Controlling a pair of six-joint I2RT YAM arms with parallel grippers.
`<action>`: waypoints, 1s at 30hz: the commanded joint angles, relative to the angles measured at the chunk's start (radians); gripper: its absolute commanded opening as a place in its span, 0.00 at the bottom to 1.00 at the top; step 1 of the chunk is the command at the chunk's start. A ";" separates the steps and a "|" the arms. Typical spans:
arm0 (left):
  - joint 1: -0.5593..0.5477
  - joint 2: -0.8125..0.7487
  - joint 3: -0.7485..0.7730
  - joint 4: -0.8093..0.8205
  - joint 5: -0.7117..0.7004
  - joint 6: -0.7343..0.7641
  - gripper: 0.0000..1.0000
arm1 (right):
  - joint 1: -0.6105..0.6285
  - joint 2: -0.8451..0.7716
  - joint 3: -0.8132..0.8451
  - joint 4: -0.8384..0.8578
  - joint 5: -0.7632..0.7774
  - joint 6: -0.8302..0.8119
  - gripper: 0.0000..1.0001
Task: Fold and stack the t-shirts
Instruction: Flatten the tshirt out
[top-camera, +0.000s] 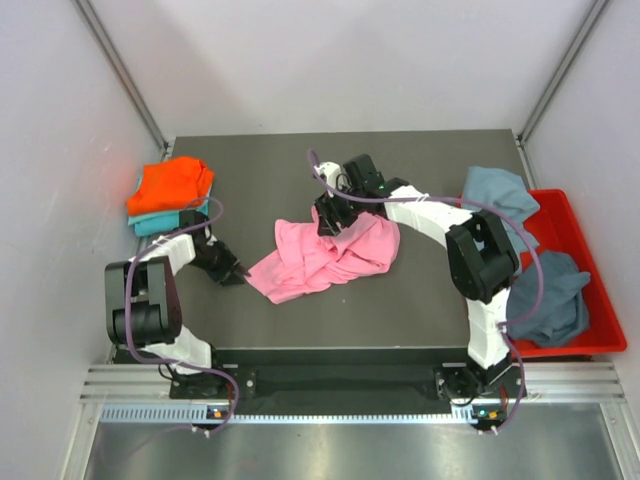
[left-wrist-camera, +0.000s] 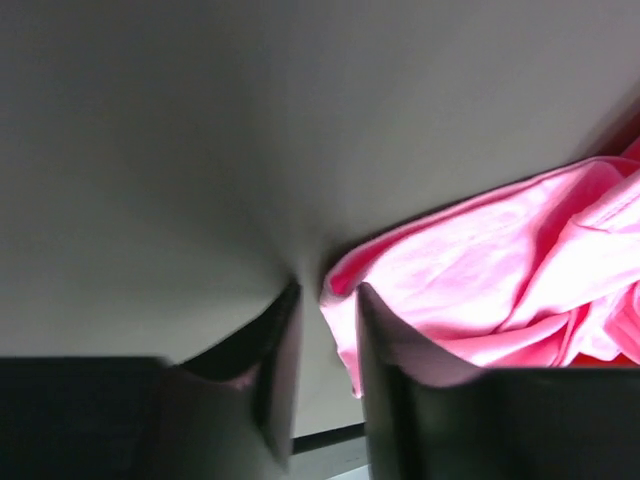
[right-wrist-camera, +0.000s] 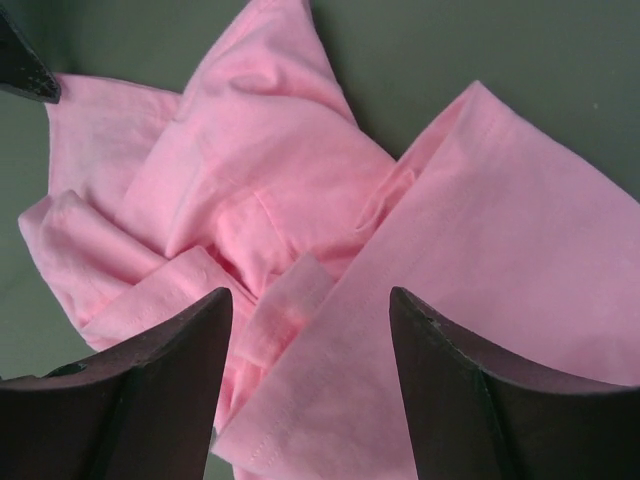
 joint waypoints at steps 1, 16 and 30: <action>0.003 0.026 -0.017 0.067 0.018 -0.013 0.31 | 0.025 0.003 0.048 0.037 0.005 -0.020 0.64; 0.003 -0.001 -0.008 0.103 0.067 -0.027 0.00 | 0.045 0.064 0.057 0.043 0.025 -0.019 0.70; 0.006 -0.038 0.085 0.113 0.078 0.036 0.00 | 0.053 -0.007 0.172 0.051 0.364 -0.129 0.00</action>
